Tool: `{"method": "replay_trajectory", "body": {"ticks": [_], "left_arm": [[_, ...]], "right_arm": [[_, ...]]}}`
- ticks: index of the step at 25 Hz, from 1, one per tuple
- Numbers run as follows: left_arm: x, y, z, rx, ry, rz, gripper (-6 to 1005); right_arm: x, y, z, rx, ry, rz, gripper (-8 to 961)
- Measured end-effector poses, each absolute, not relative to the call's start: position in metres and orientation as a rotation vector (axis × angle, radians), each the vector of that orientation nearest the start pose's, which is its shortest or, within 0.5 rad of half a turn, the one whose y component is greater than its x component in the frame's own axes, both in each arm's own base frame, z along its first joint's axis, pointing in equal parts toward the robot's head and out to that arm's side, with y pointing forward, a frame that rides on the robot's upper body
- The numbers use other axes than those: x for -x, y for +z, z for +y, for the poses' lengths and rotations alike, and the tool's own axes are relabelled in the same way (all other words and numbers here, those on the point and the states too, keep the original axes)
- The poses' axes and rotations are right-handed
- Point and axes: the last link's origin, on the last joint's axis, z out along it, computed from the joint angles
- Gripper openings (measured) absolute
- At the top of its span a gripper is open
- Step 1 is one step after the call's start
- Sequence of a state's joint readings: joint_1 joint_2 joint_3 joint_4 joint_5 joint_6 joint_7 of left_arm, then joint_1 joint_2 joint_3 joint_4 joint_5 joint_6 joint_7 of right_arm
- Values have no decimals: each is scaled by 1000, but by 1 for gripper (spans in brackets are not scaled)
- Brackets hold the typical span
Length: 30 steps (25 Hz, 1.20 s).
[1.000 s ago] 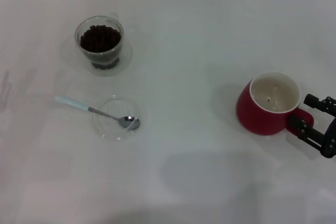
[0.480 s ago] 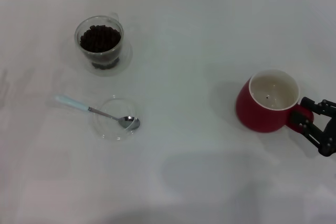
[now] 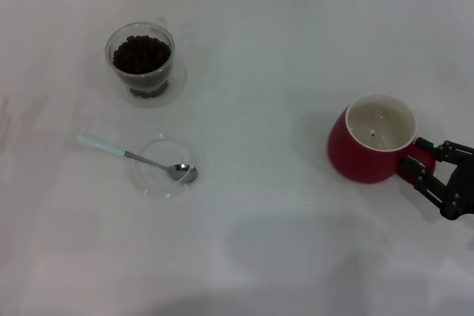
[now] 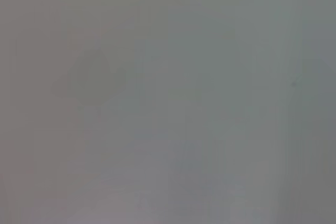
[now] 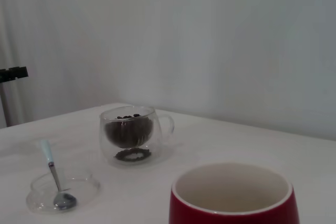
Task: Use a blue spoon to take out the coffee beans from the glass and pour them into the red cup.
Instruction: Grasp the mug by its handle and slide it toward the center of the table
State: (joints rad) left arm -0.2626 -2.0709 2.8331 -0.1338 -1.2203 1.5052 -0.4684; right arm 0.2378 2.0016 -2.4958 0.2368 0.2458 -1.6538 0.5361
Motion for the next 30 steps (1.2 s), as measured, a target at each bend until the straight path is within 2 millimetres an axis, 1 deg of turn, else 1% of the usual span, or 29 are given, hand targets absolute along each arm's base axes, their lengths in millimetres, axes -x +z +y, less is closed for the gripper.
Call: {"method": "replay_trajectory", "body": {"ticks": [14, 17, 20, 30], "left_arm": [[383, 29, 243, 1619, -760, -556, 627], [383, 29, 243, 1618, -761, -557, 628], [383, 29, 243, 1617, -761, -557, 628], [383, 29, 243, 1617, -761, -557, 627]], "right_arm": [[-384, -7, 179, 2270, 692, 576, 303], [-381, -9, 180, 2287, 701, 572, 260], [-375, -15, 182, 2321, 732, 559, 216], [-339, -49, 189, 2495, 879, 499, 237]]}}
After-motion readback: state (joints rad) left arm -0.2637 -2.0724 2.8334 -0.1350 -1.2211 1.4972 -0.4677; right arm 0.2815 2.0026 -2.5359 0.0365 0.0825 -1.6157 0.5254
